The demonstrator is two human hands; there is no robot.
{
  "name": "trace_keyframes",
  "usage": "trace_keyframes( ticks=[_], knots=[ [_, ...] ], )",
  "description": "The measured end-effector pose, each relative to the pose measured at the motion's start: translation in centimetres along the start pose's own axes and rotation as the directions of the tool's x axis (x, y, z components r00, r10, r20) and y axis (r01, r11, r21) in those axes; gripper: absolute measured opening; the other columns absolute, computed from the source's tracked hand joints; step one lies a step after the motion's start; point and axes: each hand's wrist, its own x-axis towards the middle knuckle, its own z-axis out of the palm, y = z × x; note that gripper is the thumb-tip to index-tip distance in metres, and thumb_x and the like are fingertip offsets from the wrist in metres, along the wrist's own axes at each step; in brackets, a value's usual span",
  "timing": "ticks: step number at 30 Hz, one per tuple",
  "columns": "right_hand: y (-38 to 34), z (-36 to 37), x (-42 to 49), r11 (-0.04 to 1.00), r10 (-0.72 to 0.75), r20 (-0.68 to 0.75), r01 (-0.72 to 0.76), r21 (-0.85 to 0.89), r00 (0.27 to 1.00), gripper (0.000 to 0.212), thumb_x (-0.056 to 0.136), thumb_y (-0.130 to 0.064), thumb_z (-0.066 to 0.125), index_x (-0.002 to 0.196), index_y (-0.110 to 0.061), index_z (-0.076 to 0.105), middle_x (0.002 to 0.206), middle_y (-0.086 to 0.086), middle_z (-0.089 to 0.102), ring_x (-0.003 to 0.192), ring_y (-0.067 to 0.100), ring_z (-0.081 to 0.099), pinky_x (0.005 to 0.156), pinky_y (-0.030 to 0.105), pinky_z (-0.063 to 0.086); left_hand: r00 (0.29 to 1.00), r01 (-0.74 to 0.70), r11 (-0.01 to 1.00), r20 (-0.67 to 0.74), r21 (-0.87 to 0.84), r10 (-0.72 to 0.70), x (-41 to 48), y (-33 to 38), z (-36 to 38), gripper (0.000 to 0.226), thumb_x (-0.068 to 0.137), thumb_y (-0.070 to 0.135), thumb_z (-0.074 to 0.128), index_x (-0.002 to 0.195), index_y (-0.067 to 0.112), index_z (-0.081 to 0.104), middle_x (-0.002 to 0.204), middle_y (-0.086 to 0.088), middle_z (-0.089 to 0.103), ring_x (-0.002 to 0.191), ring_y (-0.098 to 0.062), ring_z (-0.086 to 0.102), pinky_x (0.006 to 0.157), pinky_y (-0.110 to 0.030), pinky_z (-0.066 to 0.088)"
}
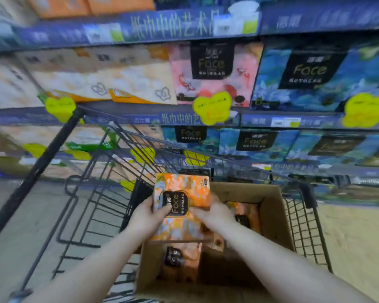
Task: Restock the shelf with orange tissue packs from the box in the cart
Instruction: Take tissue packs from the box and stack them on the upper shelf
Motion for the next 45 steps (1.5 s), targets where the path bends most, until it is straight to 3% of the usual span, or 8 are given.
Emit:
trace_keyframes(
  ticks=[7, 10, 17, 22, 28, 37, 41, 45],
  knots=[
    [-8.4, -1.7, -2.7, 0.956, -0.268, -0.091, 0.276, 0.099, 0.959, 0.060, 0.083, -0.038, 0.068, 0.135, -0.027, 0.040, 0.119, -0.004, 0.063, 0.113, 0.021, 0.059, 0.088, 0.027, 0.046, 0.973, -0.108, 0.981, -0.218, -0.159, 0.072, -3.4, 2.7, -7.1, 0.026, 0.086, 0.029, 0.067, 0.109, 0.026, 0.056, 0.101, -0.002, 0.069, 0.094, -0.021, 0.066, 0.084, -0.031, 0.051],
    [-12.9, -1.6, -4.5, 0.905, -0.397, -0.126, 0.411, 0.112, 0.909, 0.062, 0.082, -0.036, 0.070, 0.135, -0.031, 0.039, 0.107, -0.009, 0.060, 0.112, 0.020, 0.060, 0.091, 0.031, 0.047, 0.938, -0.177, 0.966, -0.330, -0.188, 0.108, -5.2, 3.5, -11.2, 0.030, 0.086, 0.029, 0.066, 0.115, 0.024, 0.058, 0.099, 0.001, 0.067, 0.091, -0.018, 0.065, 0.082, -0.029, 0.050],
    [-24.1, 2.3, -10.0, 0.778, -0.618, -0.106, 0.625, 0.065, 0.779, 0.059, 0.079, -0.042, 0.071, 0.131, -0.034, 0.045, 0.115, -0.007, 0.065, 0.106, 0.016, 0.062, 0.087, 0.032, 0.049, 0.841, -0.296, 0.926, -0.523, -0.234, 0.137, -10.1, 1.0, -23.0, 0.034, 0.081, 0.039, 0.069, 0.111, 0.026, 0.063, 0.104, 0.004, 0.069, 0.094, -0.016, 0.064, 0.084, -0.029, 0.051],
    [-31.7, 10.0, -14.8, 0.710, -0.699, -0.079, 0.703, 0.041, 0.710, 0.082, 0.061, -0.064, 0.066, 0.133, -0.032, 0.043, 0.125, -0.004, 0.062, 0.112, 0.020, 0.060, 0.094, 0.042, 0.050, 0.765, -0.372, 0.903, -0.623, -0.216, 0.166, -14.8, -4.5, -32.0, 0.021, 0.087, 0.032, 0.065, 0.107, 0.027, 0.061, 0.095, 0.007, 0.063, 0.088, -0.014, 0.061, 0.077, -0.025, 0.045],
    [-39.7, 23.4, -22.2, 0.605, -0.795, -0.014, 0.795, 0.039, 0.606, 0.045, 0.079, -0.036, 0.072, 0.119, -0.034, 0.051, 0.106, -0.010, 0.066, 0.100, 0.014, 0.063, 0.090, 0.034, 0.050, 0.687, -0.361, 0.908, -0.719, -0.214, 0.104, -21.2, -16.3, -43.5, 0.024, 0.079, 0.044, 0.068, 0.098, 0.032, 0.061, 0.099, 0.007, 0.070, 0.095, -0.016, 0.066, 0.091, -0.033, 0.051],
    [-50.2, 35.8, -28.0, 0.506, -0.863, 0.069, 0.855, 0.117, 0.501, 0.051, 0.046, -0.065, 0.066, 0.093, -0.051, 0.050, 0.108, -0.008, 0.068, 0.097, 0.018, 0.067, 0.090, 0.044, 0.053, 0.548, -0.387, 0.903, -0.834, -0.187, 0.062, -26.0, -25.7, -55.4, 0.020, 0.087, 0.038, 0.063, 0.104, 0.028, 0.061, 0.092, 0.008, 0.062, 0.080, -0.011, 0.058, 0.064, -0.023, 0.043],
    [-54.3, 38.1, -28.5, 0.462, -0.886, 0.098, 0.882, 0.094, 0.454, 0.054, 0.070, -0.044, 0.076, 0.118, -0.040, 0.051, 0.111, -0.009, 0.067, 0.099, 0.016, 0.066, 0.092, 0.042, 0.052, 0.529, -0.418, 0.889, -0.846, -0.186, 0.071, -25.1, -27.3, -59.3, 0.018, 0.089, 0.036, 0.061, 0.103, 0.027, 0.056, 0.089, 0.010, 0.060, 0.072, -0.002, 0.055, 0.057, -0.013, 0.040],
    [-59.1, 40.7, -27.3, 0.408, -0.909, 0.118, 0.912, 0.052, 0.400, 0.052, 0.079, -0.040, 0.072, 0.125, -0.033, 0.050, 0.110, -0.011, 0.065, 0.101, 0.013, 0.063, 0.091, 0.035, 0.050, 0.518, -0.440, 0.872, -0.854, -0.213, 0.053, -23.4, -28.9, -63.6, 0.021, 0.088, 0.037, 0.062, 0.106, 0.027, 0.057, 0.095, 0.007, 0.065, 0.080, -0.008, 0.063, 0.071, -0.025, 0.051]
  ],
)
